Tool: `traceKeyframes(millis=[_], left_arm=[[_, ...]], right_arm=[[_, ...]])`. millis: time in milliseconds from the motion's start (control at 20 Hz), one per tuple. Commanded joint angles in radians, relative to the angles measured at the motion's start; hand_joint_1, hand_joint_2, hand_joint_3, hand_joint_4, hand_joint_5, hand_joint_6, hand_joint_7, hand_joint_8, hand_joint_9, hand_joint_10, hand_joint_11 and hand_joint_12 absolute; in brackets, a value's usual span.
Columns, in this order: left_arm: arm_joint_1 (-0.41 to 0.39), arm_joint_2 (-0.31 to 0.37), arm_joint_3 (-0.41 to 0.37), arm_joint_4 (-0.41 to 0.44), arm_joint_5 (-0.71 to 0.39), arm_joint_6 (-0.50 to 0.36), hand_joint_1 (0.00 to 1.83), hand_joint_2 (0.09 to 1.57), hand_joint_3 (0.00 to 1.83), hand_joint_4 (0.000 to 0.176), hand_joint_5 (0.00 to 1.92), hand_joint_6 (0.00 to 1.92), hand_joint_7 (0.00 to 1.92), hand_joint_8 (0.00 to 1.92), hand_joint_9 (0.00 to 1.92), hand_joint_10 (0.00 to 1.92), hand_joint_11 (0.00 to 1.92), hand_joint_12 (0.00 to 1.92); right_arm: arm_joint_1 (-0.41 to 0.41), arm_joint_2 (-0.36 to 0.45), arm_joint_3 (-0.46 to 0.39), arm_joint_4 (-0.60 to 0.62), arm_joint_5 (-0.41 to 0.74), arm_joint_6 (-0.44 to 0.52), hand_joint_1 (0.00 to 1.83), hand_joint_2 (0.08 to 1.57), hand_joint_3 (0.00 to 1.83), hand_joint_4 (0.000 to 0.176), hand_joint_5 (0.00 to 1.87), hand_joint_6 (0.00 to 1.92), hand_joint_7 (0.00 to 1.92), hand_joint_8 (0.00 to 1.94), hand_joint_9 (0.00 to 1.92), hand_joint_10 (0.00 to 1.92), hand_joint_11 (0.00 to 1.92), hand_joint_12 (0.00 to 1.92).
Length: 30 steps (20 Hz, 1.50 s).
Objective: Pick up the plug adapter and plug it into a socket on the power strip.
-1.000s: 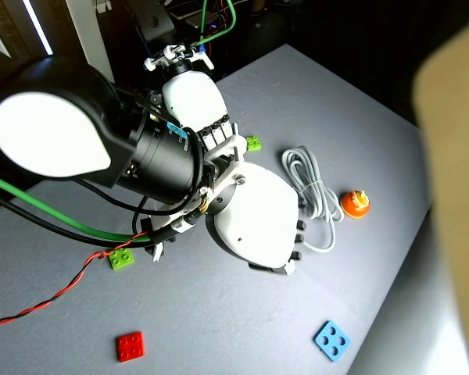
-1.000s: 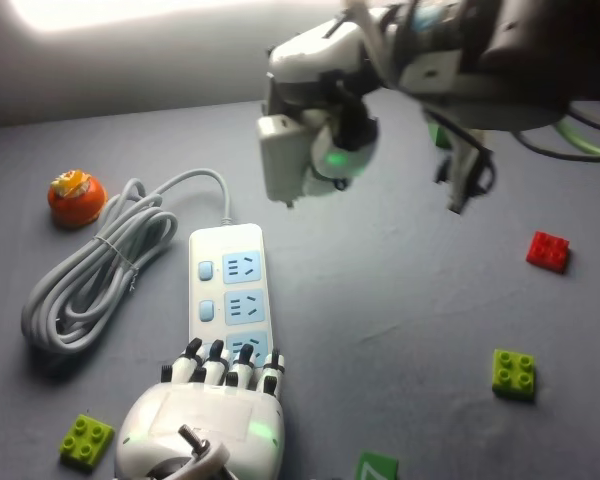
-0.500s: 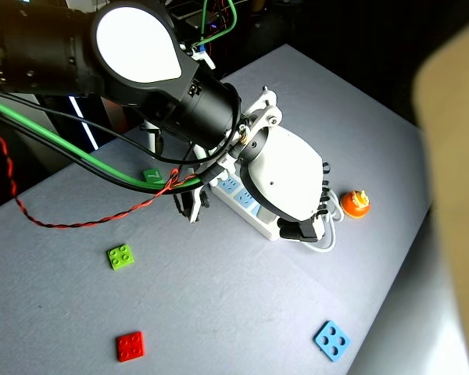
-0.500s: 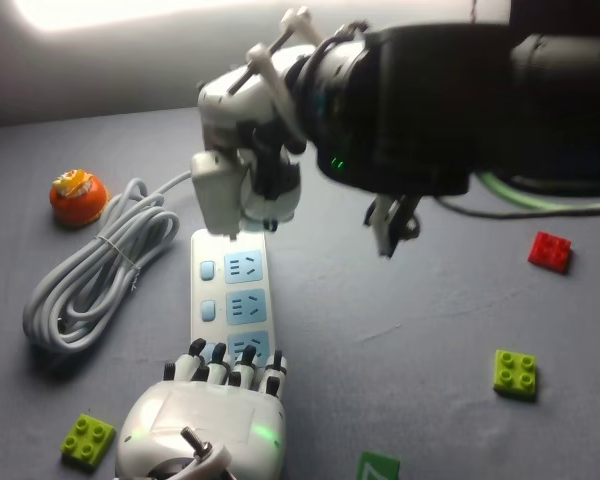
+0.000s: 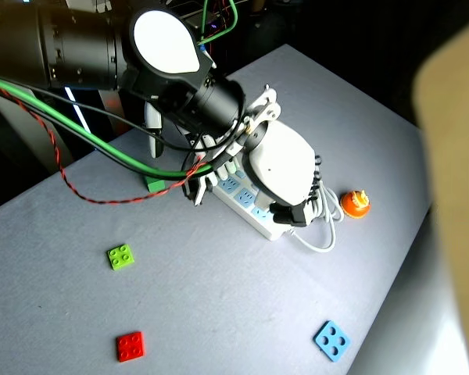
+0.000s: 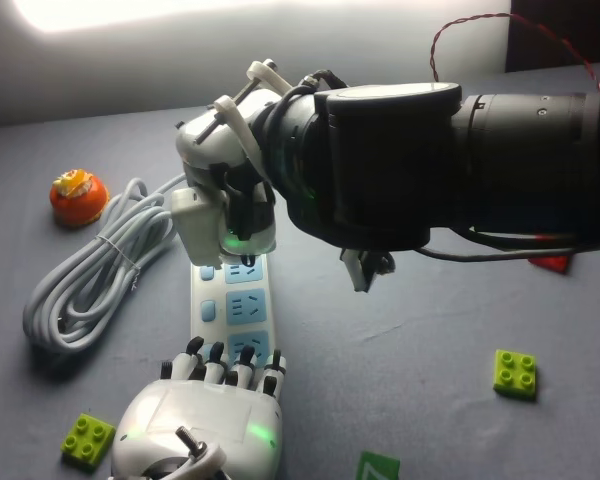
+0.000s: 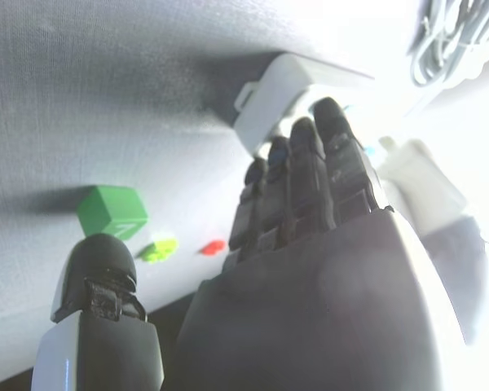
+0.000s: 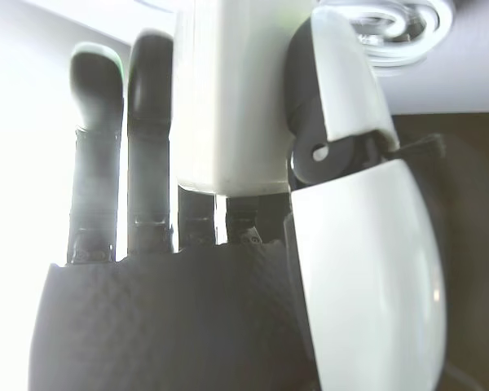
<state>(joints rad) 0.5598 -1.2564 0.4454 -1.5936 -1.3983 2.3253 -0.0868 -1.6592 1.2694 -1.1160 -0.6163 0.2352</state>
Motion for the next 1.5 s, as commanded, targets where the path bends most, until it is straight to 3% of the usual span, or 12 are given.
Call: traceKeyframes(millis=[0,50,350,500,650,750,1050,1150,1300,1450], left_arm=[[0.002,0.006,-0.003,0.043,-0.04,0.005,0.15,1.15,0.0,0.0,0.08,0.0,0.1,0.0,0.09,0.0,0.0,0.3],[0.006,0.007,-0.002,0.043,-0.04,0.005,0.15,1.15,0.0,0.0,0.08,0.0,0.1,0.0,0.08,0.0,0.0,0.25],[0.01,0.018,-0.001,0.049,-0.04,0.008,0.14,1.15,0.0,0.0,0.09,0.0,0.1,0.0,0.08,0.0,0.0,0.23],[0.01,0.021,-0.001,0.049,-0.036,0.014,0.16,1.16,0.0,0.0,0.08,0.0,0.09,0.0,0.08,0.0,0.0,0.2],[0.01,0.022,-0.001,0.049,-0.036,0.018,0.15,1.14,0.0,0.0,0.1,0.0,0.11,0.0,0.09,0.0,0.0,0.32],[0.01,0.024,-0.002,0.049,-0.036,0.019,0.12,1.14,0.0,0.0,0.1,0.0,0.11,0.0,0.1,0.0,0.0,0.32],[0.007,0.026,-0.005,0.049,-0.036,0.027,0.13,1.16,0.0,0.0,0.08,0.0,0.09,0.0,0.08,0.0,0.0,0.25],[0.007,0.026,-0.005,0.049,-0.036,0.03,0.12,1.15,0.0,0.0,0.09,0.0,0.1,0.0,0.09,0.0,0.0,0.34],[0.007,0.029,-0.007,0.049,-0.036,0.036,0.13,1.15,0.0,0.0,0.09,0.0,0.09,0.0,0.08,0.0,0.0,0.31],[0.007,0.031,-0.007,0.049,-0.036,0.038,0.14,1.16,0.0,0.0,0.08,0.0,0.09,0.0,0.08,0.0,0.0,0.29]], right_arm=[[0.006,0.002,0.0,-0.056,0.032,0.005,1.37,1.16,0.0,0.0,0.85,0.91,0.94,1.15,0.81,1.51,0.61,1.7],[0.001,0.002,0.002,-0.056,0.032,0.005,1.24,1.16,0.0,0.0,0.86,0.98,0.94,1.28,0.79,1.32,0.62,1.68],[-0.006,-0.011,0.03,-0.056,0.029,0.012,1.24,1.16,0.0,0.0,0.86,0.99,0.94,1.28,0.79,1.31,0.6,1.68],[-0.01,-0.012,0.037,-0.056,0.036,0.014,1.23,1.18,0.0,0.0,0.84,1.01,0.9,1.35,0.71,1.39,0.52,1.78],[-0.017,-0.012,0.038,-0.056,0.033,0.014,1.24,1.17,0.0,0.0,0.86,0.98,0.92,1.33,0.73,1.4,0.54,1.8],[-0.021,-0.012,0.046,-0.056,0.035,0.018,1.23,1.17,0.0,0.0,0.84,1.02,0.92,1.31,0.76,1.34,0.59,1.71],[-0.021,-0.01,0.056,-0.056,0.035,0.016,1.23,1.17,0.0,0.0,0.84,1.03,0.93,1.3,0.76,1.34,0.6,1.73],[-0.021,-0.008,0.056,-0.056,0.034,0.013,1.23,1.18,0.0,0.0,0.82,1.05,0.91,1.32,0.75,1.33,0.58,1.72],[-0.022,-0.007,0.056,-0.053,0.031,0.004,1.22,1.18,0.0,0.0,0.82,1.06,0.9,1.33,0.76,1.32,0.59,1.71],[-0.019,-0.006,0.056,0.007,0.022,-0.03,1.23,1.17,0.0,0.0,0.86,1.0,0.93,1.29,0.78,1.31,0.63,1.68]])
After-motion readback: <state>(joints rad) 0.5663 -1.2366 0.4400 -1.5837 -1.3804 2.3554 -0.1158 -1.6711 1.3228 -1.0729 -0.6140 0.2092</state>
